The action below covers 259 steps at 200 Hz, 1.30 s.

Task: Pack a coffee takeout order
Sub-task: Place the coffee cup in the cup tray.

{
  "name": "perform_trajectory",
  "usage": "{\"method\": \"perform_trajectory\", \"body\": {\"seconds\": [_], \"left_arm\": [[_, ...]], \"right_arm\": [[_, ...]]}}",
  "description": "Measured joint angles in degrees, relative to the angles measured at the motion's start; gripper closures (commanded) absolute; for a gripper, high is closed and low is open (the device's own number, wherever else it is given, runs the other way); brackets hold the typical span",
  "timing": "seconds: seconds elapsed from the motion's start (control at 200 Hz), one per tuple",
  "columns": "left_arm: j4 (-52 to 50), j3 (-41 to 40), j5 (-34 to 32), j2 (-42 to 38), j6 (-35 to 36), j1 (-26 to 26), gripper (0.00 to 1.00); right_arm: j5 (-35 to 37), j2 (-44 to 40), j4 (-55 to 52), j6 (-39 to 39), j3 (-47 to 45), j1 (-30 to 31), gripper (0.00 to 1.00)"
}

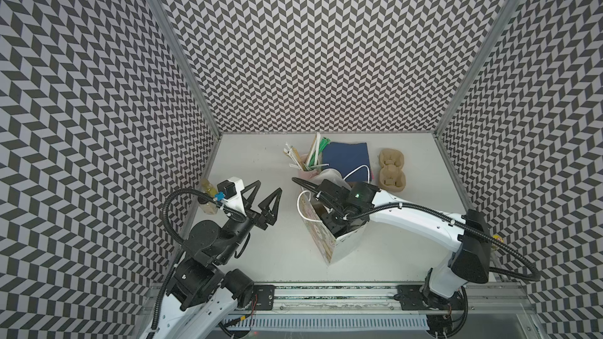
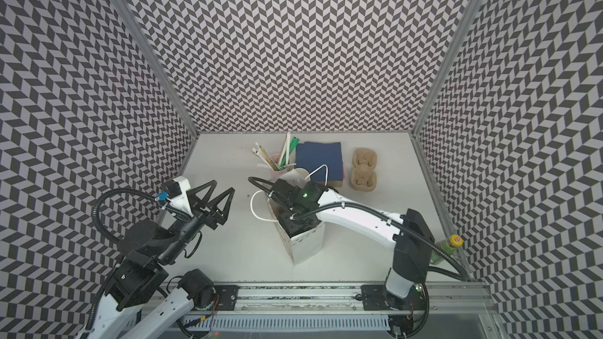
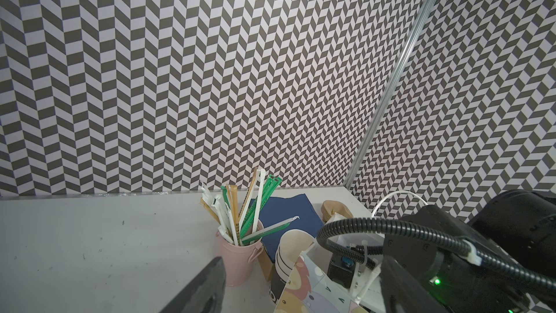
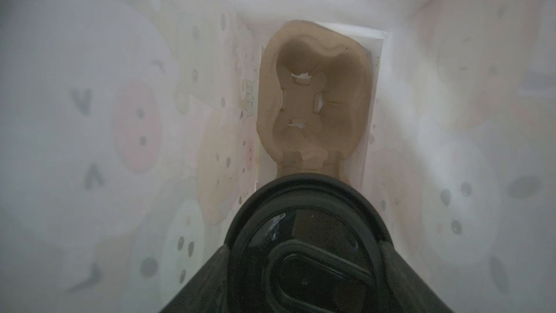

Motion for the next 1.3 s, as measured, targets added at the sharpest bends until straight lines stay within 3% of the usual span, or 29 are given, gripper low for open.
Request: {"method": "perform_trajectory", "body": {"seconds": [0.476, 1.297], "left_arm": [[0.0, 0.0, 0.0, 0.0, 0.0, 0.0, 0.19], [-0.1, 0.0, 0.0, 0.0, 0.0, 0.0, 0.19]], "right_arm": [[0.7, 1.5, -3.6, 0.2, 2.2, 0.0, 0.25], [0.4, 2.2, -6.8, 0.1, 4.9, 0.0, 0.0]]}}
